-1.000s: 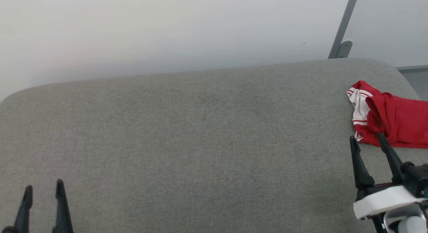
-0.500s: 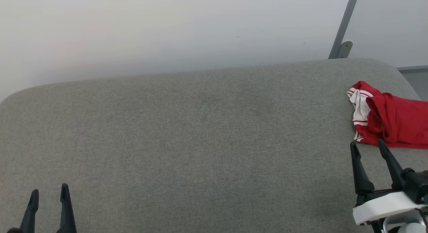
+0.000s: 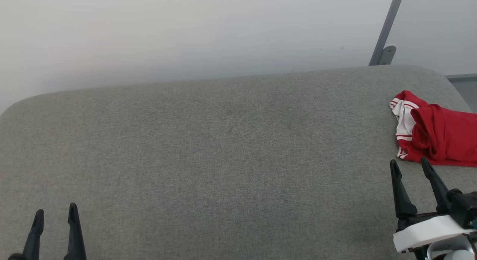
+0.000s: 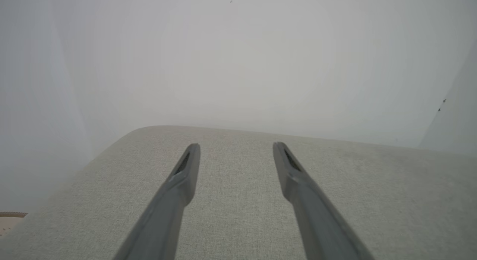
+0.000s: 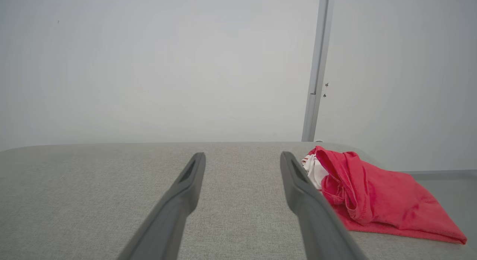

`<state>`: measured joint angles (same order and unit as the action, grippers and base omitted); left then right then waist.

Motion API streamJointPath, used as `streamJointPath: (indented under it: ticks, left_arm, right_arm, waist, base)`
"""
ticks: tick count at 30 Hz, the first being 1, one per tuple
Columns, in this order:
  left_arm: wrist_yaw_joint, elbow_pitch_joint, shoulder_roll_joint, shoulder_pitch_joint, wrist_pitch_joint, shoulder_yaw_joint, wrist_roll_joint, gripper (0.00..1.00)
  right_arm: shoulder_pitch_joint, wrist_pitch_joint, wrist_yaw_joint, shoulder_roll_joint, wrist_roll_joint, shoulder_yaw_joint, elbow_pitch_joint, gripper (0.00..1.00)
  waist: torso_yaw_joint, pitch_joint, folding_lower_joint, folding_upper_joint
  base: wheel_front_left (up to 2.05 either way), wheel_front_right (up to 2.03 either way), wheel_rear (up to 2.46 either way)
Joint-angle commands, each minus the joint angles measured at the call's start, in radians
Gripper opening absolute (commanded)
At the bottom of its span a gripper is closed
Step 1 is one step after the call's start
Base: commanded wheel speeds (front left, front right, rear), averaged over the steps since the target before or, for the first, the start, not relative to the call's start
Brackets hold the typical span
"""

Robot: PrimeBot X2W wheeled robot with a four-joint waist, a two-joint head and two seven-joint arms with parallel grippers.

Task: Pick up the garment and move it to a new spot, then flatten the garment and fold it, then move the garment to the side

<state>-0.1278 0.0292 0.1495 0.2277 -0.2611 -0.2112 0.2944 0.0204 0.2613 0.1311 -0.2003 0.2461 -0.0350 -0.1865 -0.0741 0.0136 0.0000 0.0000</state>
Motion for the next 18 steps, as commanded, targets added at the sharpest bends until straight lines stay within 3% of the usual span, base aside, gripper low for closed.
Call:
streamJointPath:
  ticks: [1, 18]
  left_arm:
    - [-0.003, 0.005, -0.002, 0.009, -0.005, 0.002, -0.007, 1.0]
    - [-0.003, 0.01, 0.0, 0.001, -0.005, 0.016, 0.017, 1.0]
  right_arm:
    - [-0.006, 0.004, -0.001, 0.0, -0.001, 0.002, 0.0, 1.0]
    - [-0.021, 0.004, -0.001, 0.02, -0.002, -0.018, 0.001, 1.0]
  waist:
    - [0.0, 0.0, 0.0, 0.0]
    - [0.004, -0.003, 0.0, 0.0]
  base:
    - [0.0, 0.0, 0.0]
    - [0.0, 0.0, 0.0]
